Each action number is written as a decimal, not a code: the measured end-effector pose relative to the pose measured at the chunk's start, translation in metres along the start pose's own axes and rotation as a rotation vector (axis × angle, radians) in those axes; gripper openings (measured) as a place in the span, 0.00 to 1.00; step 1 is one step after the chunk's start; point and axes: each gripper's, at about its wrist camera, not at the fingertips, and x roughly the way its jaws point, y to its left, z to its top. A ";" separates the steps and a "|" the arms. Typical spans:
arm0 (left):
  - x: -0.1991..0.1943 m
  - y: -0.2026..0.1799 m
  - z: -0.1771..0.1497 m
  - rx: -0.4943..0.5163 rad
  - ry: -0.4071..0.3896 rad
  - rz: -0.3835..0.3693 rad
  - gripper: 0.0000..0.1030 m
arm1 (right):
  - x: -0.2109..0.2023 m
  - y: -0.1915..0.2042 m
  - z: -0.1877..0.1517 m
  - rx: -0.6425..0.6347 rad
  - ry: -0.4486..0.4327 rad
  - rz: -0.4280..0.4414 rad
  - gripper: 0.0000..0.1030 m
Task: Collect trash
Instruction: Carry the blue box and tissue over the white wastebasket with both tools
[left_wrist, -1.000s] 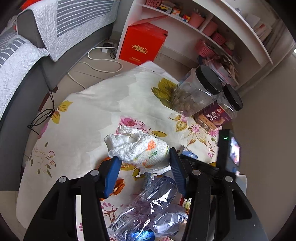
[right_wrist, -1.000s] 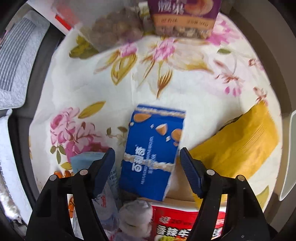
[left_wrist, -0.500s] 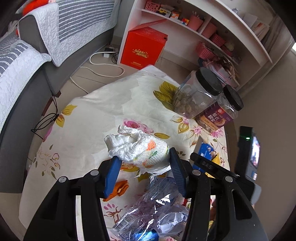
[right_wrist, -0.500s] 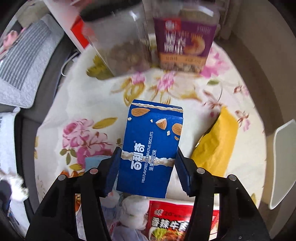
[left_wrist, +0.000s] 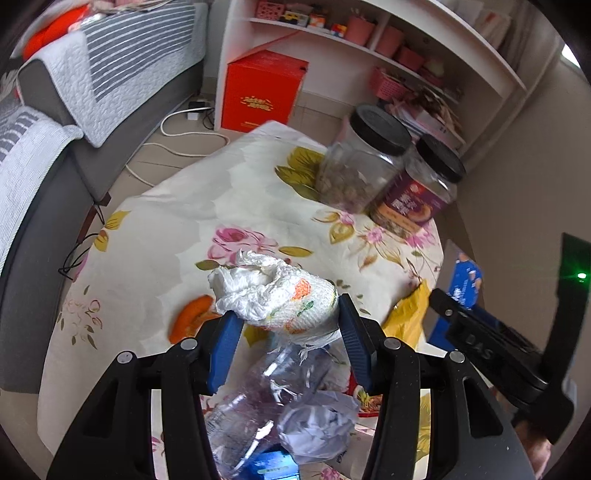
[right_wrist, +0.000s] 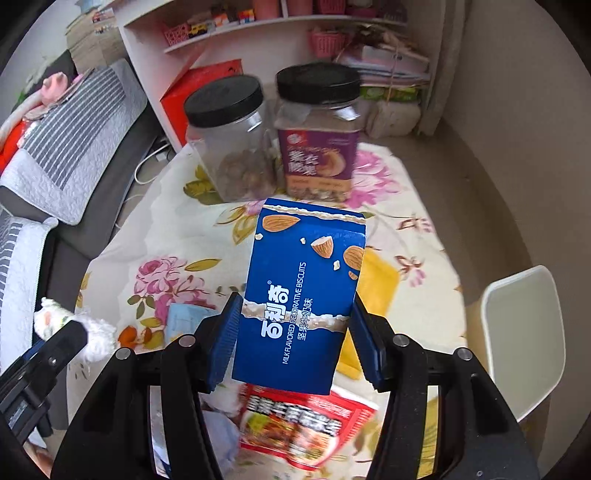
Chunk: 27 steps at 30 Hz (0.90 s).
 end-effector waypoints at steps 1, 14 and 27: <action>0.001 -0.005 -0.002 0.011 0.001 0.002 0.50 | -0.001 -0.004 -0.002 0.000 -0.006 -0.003 0.52; 0.011 -0.059 -0.020 0.137 -0.010 0.037 0.50 | -0.027 -0.065 -0.021 0.034 -0.086 -0.033 0.52; 0.024 -0.105 -0.036 0.228 -0.007 0.031 0.50 | -0.032 -0.139 -0.030 0.121 -0.126 -0.125 0.53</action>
